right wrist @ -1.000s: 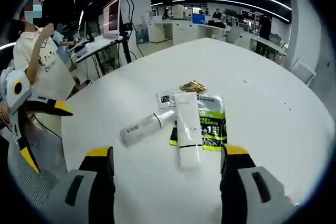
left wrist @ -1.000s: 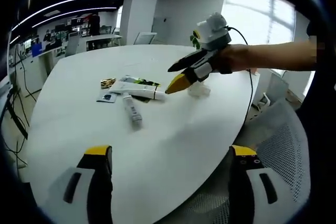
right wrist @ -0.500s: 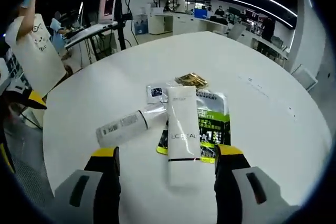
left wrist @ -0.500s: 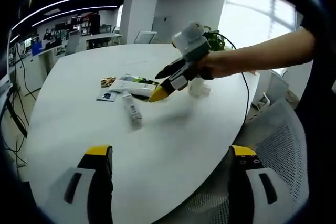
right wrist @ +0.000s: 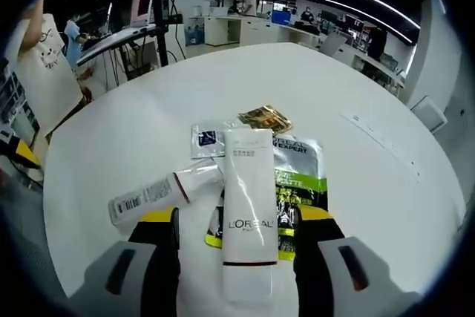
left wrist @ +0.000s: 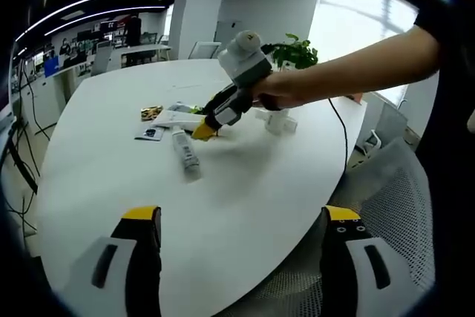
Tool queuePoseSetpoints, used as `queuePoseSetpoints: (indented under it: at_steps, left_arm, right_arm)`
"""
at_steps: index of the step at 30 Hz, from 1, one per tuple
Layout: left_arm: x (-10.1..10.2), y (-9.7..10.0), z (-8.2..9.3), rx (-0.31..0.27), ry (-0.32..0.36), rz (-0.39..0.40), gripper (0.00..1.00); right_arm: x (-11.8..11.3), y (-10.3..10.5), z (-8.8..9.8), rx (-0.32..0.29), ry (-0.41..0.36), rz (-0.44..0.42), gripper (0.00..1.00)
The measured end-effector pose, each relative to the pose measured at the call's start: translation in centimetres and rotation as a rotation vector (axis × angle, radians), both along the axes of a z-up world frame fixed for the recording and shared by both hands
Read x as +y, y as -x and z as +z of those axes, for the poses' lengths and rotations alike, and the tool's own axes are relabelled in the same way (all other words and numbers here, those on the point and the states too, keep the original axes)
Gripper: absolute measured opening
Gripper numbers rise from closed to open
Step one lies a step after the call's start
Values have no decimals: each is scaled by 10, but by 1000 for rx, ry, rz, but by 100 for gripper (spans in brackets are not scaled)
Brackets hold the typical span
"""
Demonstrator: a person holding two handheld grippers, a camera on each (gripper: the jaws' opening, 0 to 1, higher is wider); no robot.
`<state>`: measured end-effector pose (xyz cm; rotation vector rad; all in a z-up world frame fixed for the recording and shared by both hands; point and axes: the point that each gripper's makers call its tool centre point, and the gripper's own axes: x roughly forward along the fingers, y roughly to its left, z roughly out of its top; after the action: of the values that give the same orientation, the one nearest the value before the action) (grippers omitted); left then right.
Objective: Arrange the skincare products in the storage area until every visible bottle or jar stands upright without overlapping.
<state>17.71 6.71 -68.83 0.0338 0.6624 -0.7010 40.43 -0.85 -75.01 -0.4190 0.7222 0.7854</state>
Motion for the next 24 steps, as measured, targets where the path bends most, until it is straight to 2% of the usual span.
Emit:
queuePoseSetpoints:
  at_steps: [8, 12, 19, 22, 24]
  left_arm:
    - [1, 0, -1, 4, -6, -2, 82]
    - [2, 1, -2, 6, -10, 2, 81]
    - [2, 0, -3, 8, -15, 7, 80]
    - [2, 0, -3, 9, -18, 8, 80]
    - [2, 1, -3, 10, -19, 7, 80]
  right_arm:
    - [-1, 0, -9, 15, 27, 2, 55]
    - [-3, -2, -14, 32, 42, -9, 45]
    - [-7, -3, -16, 18, 62, -4, 39]
    - [-7, -5, -19, 21, 60, -1, 38]
    - [-1, -5, -18, 8, 21, 2, 33]
